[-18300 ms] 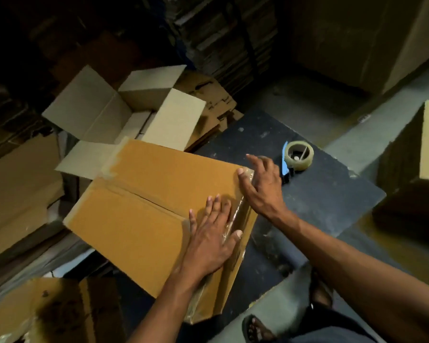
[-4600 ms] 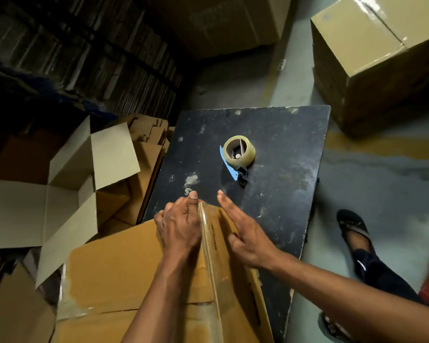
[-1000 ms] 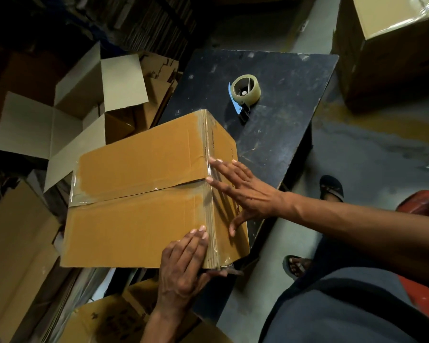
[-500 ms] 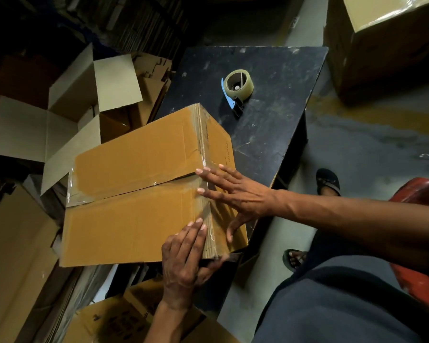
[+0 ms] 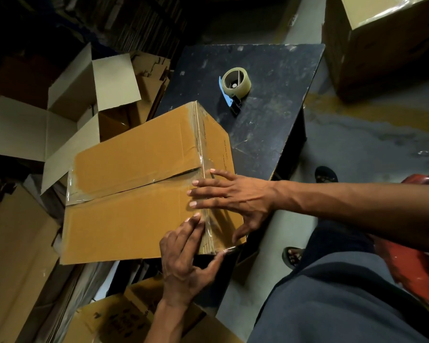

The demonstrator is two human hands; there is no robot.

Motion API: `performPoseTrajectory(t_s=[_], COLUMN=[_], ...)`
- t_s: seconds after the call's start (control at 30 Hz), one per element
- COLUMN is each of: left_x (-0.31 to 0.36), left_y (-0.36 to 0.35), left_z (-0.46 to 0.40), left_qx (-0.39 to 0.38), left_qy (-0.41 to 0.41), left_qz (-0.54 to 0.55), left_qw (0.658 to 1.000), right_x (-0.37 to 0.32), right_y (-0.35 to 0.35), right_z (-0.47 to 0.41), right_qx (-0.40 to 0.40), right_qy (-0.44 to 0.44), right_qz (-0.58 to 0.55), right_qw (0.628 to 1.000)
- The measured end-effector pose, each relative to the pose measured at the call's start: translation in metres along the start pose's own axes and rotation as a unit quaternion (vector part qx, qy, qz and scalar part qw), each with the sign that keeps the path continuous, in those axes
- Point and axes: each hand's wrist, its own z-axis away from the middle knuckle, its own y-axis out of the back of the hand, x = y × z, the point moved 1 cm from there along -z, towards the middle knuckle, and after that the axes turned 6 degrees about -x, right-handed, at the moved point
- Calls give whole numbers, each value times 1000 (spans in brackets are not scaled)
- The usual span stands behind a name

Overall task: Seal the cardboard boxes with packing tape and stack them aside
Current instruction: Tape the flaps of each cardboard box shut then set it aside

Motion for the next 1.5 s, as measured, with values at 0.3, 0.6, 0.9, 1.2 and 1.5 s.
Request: performPoseTrajectory(t_s=[0.3,0.6,0.9,1.2,1.5], left_x=[36,39,5,-10,-13], left_y=[-5,13,5,-6,-12], left_z=[-2,-28,-1,-2,2], left_qx=[1,3,-59,-29,-32], left_qy=[176,241,21,-22,-27], left_qz=[24,79,-18,-73,-100], left_qw=[984,967,998,997,994], right_x=[-15,-25,-19,-18,-9], right_y=[-2,-20,-8,-30,-35], right_z=[2,-3,1,-5,-8], right_qx=[-12,68,-13,85,103], right_qy=[-28,-66,-41,-66,-51], right_qz=[-5,-64,-50,-40,-39], right_qw=[1000,993,998,993,993])
